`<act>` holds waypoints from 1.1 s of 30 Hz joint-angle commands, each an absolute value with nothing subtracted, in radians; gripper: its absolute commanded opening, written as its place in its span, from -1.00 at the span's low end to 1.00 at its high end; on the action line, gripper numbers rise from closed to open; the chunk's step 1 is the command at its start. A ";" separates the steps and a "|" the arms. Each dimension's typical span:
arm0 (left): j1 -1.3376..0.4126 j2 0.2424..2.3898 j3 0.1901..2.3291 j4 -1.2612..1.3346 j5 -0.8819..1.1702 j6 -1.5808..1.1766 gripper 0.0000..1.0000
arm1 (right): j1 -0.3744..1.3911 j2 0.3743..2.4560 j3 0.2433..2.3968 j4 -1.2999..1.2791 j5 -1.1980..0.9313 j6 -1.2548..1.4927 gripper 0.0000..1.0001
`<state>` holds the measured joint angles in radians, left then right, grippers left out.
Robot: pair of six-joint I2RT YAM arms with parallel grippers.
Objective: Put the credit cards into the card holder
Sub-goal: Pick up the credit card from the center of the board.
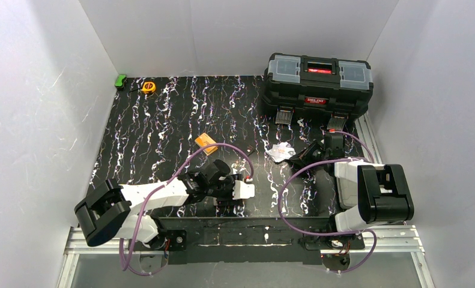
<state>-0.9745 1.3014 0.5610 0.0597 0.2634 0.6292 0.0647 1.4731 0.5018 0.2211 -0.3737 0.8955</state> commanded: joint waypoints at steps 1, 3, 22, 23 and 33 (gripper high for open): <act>-0.973 1.304 0.599 0.037 0.291 0.634 -0.01 | 0.058 1.426 0.477 0.214 -0.378 0.901 -0.97; -0.974 1.304 0.601 0.034 0.294 0.633 -0.01 | 0.058 1.398 0.473 0.210 -0.384 0.905 -0.97; -0.974 1.351 0.627 0.053 0.308 0.649 -0.01 | 0.058 1.091 0.468 0.053 -0.440 0.845 -0.97; -0.974 1.359 0.629 0.056 0.309 0.653 -0.01 | 0.058 1.077 0.470 0.040 -0.450 0.834 -0.97; -0.974 1.435 0.657 0.057 0.317 0.727 -0.03 | 0.086 0.986 0.487 -0.071 -0.565 0.724 -0.97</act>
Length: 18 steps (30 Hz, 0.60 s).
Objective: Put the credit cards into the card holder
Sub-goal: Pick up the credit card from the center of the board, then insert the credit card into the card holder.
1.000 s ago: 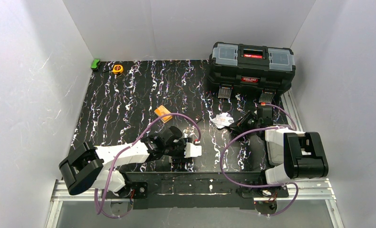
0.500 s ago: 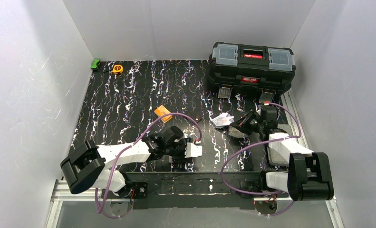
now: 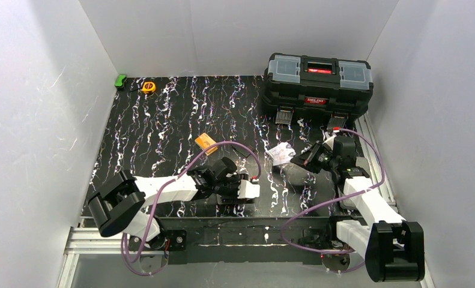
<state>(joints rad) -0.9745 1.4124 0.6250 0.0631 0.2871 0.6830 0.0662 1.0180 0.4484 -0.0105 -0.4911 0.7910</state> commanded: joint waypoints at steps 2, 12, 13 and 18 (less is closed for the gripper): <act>-0.974 1.438 0.649 0.060 0.321 0.747 -0.03 | 0.113 0.960 0.493 -0.086 -0.572 0.713 -0.97; -0.974 1.462 0.635 0.055 0.356 0.782 -0.03 | 0.239 0.967 0.534 -0.084 -0.653 0.696 -0.97; -0.974 1.462 0.634 0.051 0.361 0.786 -0.03 | 0.248 0.974 0.538 -0.084 -0.657 0.694 -0.97; -0.974 1.469 0.627 0.038 0.380 0.809 -0.02 | 0.292 1.033 0.560 -0.077 -0.682 0.676 -0.97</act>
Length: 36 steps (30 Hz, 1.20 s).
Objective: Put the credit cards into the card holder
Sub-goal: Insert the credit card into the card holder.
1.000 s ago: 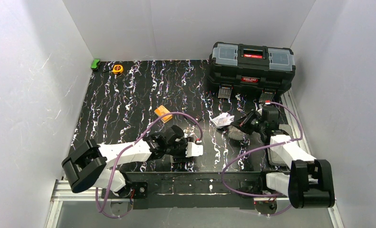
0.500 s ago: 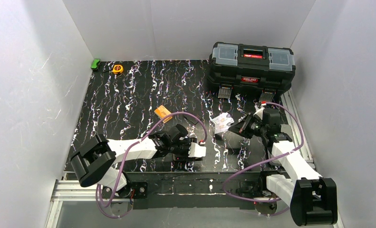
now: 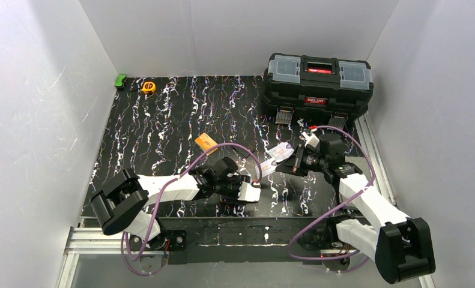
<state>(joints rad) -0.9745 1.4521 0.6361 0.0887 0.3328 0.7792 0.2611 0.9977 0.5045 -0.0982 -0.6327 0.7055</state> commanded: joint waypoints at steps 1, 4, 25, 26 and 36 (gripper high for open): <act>-0.974 1.468 0.627 0.032 0.384 0.814 -0.02 | 0.307 1.047 0.568 -0.077 -0.685 0.669 -0.97; -0.974 1.465 0.626 0.022 0.386 0.823 -0.02 | 0.366 1.103 0.601 -0.085 -0.687 0.646 -0.97; -0.974 1.409 0.623 -0.030 0.350 0.837 -0.08 | 0.554 1.248 0.685 -0.338 -0.500 0.528 -0.97; -0.974 1.408 0.628 -0.029 0.342 0.831 -0.08 | 0.562 1.255 0.692 -0.347 -0.490 0.523 -0.97; -0.972 1.363 0.775 -0.174 0.167 0.600 0.07 | 0.627 1.335 0.754 -0.356 -0.420 0.512 -0.97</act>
